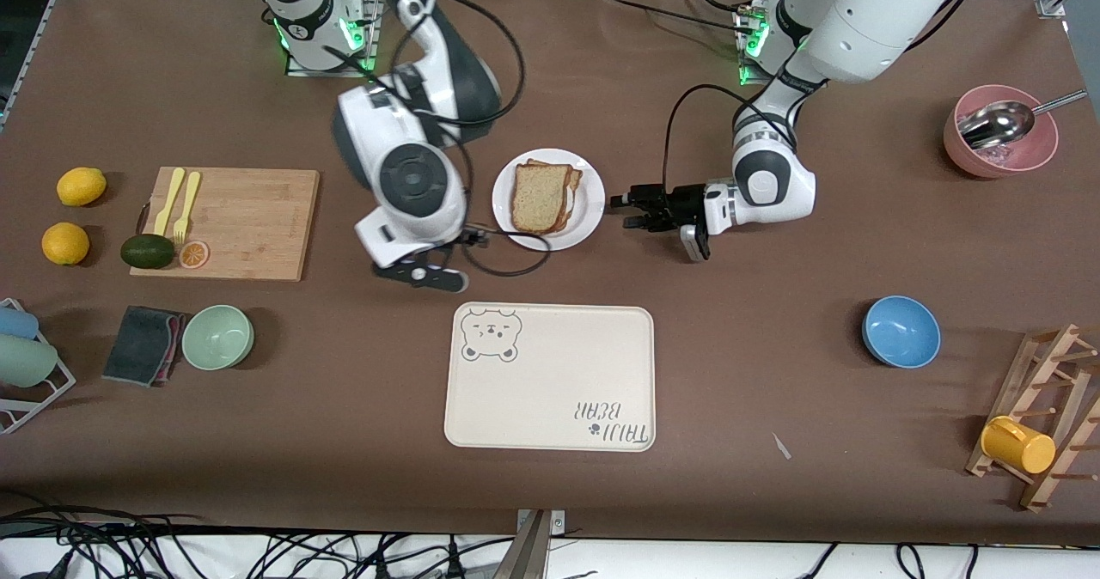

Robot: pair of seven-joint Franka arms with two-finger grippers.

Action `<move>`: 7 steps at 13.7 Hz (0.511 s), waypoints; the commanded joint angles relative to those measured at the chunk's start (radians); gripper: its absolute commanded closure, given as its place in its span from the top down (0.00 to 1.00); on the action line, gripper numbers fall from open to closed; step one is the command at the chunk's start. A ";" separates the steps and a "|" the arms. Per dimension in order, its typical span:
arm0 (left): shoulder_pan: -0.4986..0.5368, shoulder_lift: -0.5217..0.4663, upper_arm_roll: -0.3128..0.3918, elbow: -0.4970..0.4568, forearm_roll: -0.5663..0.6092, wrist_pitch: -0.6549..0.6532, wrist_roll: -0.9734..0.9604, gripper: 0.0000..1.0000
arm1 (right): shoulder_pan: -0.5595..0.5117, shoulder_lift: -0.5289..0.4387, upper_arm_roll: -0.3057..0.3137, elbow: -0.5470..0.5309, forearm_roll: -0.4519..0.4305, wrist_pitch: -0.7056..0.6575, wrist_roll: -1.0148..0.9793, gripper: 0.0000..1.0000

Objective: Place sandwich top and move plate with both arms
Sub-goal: 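Lower the bread onto the egg toast and open the right gripper, then grasp the plate rim with the left gripper while the right gripper withdraws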

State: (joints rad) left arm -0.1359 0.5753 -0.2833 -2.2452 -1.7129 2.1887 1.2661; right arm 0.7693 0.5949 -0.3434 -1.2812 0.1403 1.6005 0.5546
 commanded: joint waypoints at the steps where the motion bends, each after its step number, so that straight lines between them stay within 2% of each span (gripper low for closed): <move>1: -0.039 0.005 0.003 0.010 -0.056 0.011 0.032 0.94 | 0.004 -0.049 -0.124 -0.013 0.004 -0.040 -0.206 0.99; 3: -0.045 0.002 0.003 0.010 -0.056 0.011 0.032 0.77 | 0.004 -0.087 -0.244 -0.015 0.007 -0.065 -0.394 0.99; 5: -0.065 0.002 0.003 0.012 -0.065 0.038 0.030 0.74 | 0.004 -0.118 -0.334 -0.015 0.008 -0.088 -0.496 0.99; 7: -0.079 0.002 0.003 0.013 -0.079 0.049 0.032 0.71 | 0.004 -0.136 -0.388 -0.015 0.007 -0.140 -0.556 0.99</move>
State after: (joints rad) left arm -0.1859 0.5752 -0.2837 -2.2412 -1.7364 2.2124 1.2665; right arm 0.7596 0.4911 -0.6956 -1.2814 0.1429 1.5049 0.0529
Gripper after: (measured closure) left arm 0.260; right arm 0.004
